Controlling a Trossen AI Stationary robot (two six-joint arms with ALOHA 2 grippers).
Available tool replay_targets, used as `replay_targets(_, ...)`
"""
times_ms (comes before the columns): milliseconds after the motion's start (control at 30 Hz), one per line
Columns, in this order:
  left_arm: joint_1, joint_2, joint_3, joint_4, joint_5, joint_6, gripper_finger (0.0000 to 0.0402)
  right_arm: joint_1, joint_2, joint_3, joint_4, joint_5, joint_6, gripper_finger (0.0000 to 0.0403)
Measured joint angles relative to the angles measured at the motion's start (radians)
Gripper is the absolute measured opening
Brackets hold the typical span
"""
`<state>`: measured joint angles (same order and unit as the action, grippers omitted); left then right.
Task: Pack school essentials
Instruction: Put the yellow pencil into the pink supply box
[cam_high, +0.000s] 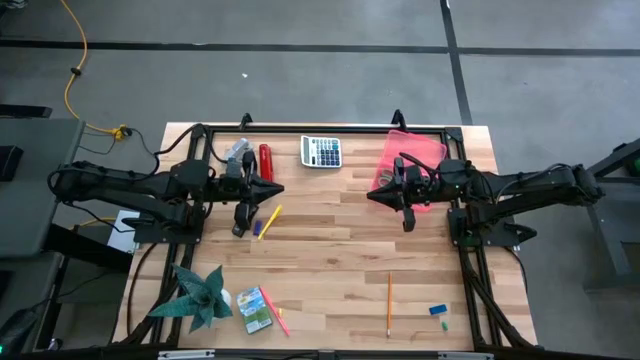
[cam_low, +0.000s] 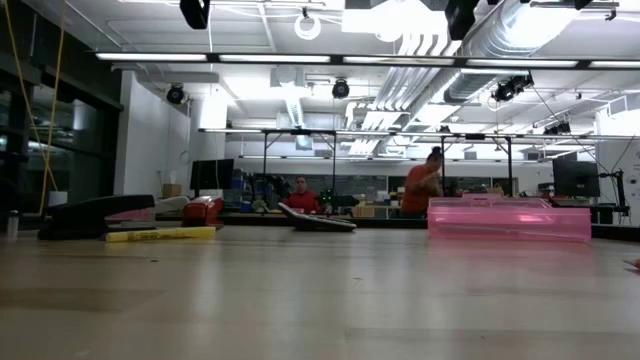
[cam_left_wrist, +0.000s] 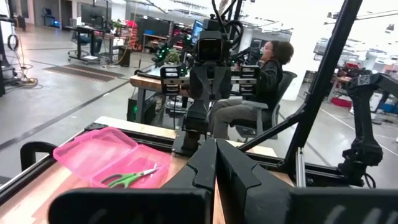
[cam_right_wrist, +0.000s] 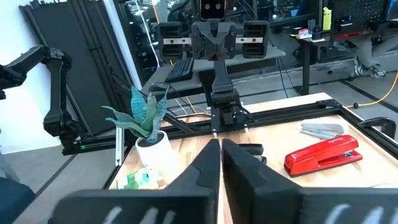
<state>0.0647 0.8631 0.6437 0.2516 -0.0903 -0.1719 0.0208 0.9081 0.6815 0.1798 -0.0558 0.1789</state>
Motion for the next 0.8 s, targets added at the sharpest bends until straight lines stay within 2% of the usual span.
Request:
replay_targets(200, 0.0, 0.0, 0.0, 0.0, 0.0, 0.0, 0.0002, 0.0, 0.0, 0.0, 0.007, 0.0, 0.004, 0.0041)
replay_targets(433, 0.0, 0.0, 0.0, -0.001, 0.0, 0.027, 0.0025, 0.0, 0.0, 0.0, 0.005, 0.0, 0.004, 0.0087)
replay_targets(533, 0.0, 0.0, 0.0, -0.001, 0.006, 0.023, 0.0029, 0.0, 0.0, 0.001, 0.005, 0.0, 0.004, 0.0095)
replay_targets(667, 0.0, 0.0, 0.0, -0.003, 0.038, 0.019, 0.0005, 0.0, 0.0, 0.001, 0.005, 0.0, 0.004, 0.0097)
replay_targets(800, 0.0, 0.0, 0.0, -0.008, 0.031, 0.019, 0.0001, 0.0, 0.0, 0.001, 0.002, 0.0, 0.004, 0.0097)
